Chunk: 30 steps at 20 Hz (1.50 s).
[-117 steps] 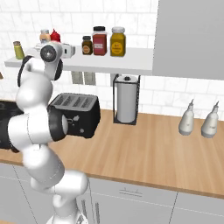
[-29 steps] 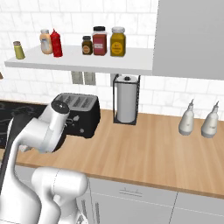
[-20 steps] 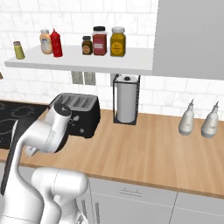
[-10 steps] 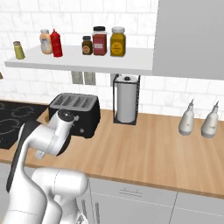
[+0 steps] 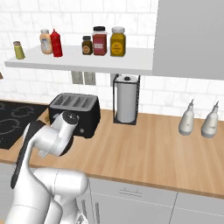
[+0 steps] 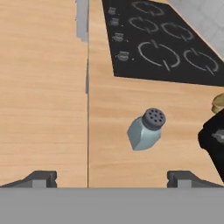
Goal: Put the shaker and condiment bottle from the counter next to their counterparts in the cabinet.
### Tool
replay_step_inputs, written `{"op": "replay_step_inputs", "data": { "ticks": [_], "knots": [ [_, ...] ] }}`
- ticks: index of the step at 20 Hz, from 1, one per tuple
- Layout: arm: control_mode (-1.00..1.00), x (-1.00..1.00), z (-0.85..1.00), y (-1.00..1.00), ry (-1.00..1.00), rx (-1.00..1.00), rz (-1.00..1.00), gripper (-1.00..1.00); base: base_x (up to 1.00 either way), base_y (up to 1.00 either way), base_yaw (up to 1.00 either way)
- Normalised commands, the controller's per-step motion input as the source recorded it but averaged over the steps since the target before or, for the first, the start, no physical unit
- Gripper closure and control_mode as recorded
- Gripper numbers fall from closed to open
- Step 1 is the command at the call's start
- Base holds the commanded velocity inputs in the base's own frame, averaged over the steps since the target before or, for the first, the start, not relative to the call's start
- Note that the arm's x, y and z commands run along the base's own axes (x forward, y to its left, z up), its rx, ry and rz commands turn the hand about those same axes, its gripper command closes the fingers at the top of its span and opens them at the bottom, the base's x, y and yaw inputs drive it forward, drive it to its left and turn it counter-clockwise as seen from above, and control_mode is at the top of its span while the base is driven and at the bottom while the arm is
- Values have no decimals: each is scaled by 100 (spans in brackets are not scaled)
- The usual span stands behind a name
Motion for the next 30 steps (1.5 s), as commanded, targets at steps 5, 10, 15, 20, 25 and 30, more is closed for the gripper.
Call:
{"op": "replay_step_inputs", "data": {
  "ticks": [5, 10, 15, 20, 25, 30],
  "knots": [
    [-100, 1, -17, 4, 0, 9, 2, -100, 0, 0, 0],
    [-100, 0, -49, 12, -12, 2, 1, -100, 0, 0, 0],
    [-100, 0, -58, 17, -18, 14, -8, -100, 0, 0, 0],
    [-100, -5, -66, 16, -5, 8, -7, -100, 0, 0, 0],
    [-100, 0, -39, 8, 6, 0, 0, -100, 0, 0, 0],
    [-100, 0, -68, 26, 4, 1, 0, -100, 0, 0, 0]
  ]
}}
